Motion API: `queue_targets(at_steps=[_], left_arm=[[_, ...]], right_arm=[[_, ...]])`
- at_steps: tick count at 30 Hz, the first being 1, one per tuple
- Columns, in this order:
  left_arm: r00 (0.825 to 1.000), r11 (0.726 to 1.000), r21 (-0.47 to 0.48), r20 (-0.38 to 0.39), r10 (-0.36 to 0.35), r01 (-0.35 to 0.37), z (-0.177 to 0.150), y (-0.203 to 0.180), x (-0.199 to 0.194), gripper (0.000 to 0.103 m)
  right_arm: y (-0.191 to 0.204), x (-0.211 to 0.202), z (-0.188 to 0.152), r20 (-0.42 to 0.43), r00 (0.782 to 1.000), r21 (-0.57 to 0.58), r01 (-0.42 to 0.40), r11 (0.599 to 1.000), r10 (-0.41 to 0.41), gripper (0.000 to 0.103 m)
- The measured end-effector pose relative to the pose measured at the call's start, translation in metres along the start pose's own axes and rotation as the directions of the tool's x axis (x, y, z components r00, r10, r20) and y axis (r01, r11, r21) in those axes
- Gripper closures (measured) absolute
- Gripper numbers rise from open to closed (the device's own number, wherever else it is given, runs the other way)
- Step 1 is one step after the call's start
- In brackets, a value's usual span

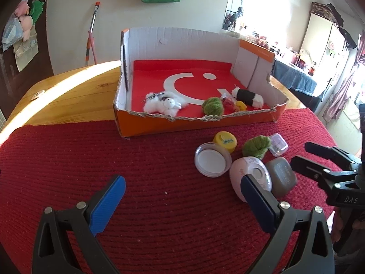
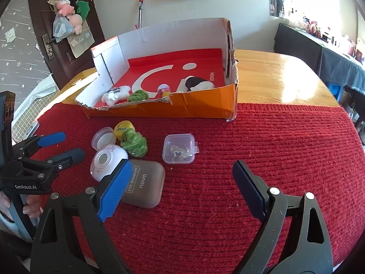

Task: Organize objects
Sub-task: 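Withdraw both tools from the box back over the rug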

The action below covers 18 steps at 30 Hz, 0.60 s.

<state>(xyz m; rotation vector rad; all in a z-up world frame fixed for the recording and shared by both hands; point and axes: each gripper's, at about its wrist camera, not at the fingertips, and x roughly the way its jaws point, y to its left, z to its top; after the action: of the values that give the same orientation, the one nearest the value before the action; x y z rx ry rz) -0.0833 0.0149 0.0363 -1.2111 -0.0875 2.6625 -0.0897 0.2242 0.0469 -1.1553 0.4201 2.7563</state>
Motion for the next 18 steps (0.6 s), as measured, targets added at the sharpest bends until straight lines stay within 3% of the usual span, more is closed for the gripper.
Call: queue_targets(at_steps=[8, 14, 18], left_arm=[[1.000, 0.999, 0.025, -0.002, -0.028, 0.028, -0.005, -0.007, -0.006, 0.000], [0.999, 0.999, 0.029, -0.020, -0.045, 0.045, -0.007, -0.016, -0.003, 0.000], [0.998, 0.997, 0.046, -0.026, -0.060, 0.061, -0.008, -0.028, 0.001, 0.000]], right_arm=[[0.013, 0.010, -0.014, -0.046, 0.997, 0.014, -0.063, 0.998, 0.064, 0.012], [0.018, 0.011, -0.018, -0.031, 0.999, -0.026, -0.017, 1.000, 0.016, 0.010], [-0.003, 0.005, -0.019, -0.012, 0.999, 0.000, 0.035, 0.999, -0.035, 0.010]])
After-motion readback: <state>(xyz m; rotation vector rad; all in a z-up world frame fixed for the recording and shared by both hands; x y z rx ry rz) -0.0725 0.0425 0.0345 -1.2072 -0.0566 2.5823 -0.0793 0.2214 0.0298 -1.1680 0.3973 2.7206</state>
